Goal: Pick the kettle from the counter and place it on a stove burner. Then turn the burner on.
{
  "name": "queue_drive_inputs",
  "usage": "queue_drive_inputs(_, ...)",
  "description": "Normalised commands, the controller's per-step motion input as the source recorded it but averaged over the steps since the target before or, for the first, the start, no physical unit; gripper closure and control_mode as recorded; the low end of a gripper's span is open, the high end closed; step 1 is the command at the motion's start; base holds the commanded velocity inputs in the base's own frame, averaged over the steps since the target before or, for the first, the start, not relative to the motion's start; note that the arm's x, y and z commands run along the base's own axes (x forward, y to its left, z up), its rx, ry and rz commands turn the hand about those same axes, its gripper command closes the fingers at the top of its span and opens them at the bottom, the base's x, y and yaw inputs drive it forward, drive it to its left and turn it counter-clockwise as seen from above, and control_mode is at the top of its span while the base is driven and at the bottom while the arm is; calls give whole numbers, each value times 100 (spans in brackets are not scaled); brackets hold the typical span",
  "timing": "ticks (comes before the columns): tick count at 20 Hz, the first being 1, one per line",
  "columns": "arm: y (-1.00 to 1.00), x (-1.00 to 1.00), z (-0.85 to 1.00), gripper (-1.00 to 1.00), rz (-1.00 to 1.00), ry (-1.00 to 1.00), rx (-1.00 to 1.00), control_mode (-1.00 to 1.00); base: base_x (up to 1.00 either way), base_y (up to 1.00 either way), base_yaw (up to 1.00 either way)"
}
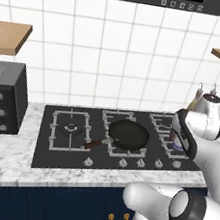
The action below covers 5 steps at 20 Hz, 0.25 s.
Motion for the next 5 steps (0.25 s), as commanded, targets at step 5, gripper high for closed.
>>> queue_drive_inputs(5,55,-32,0,-100,-22,0,0,-100,0,0,0)
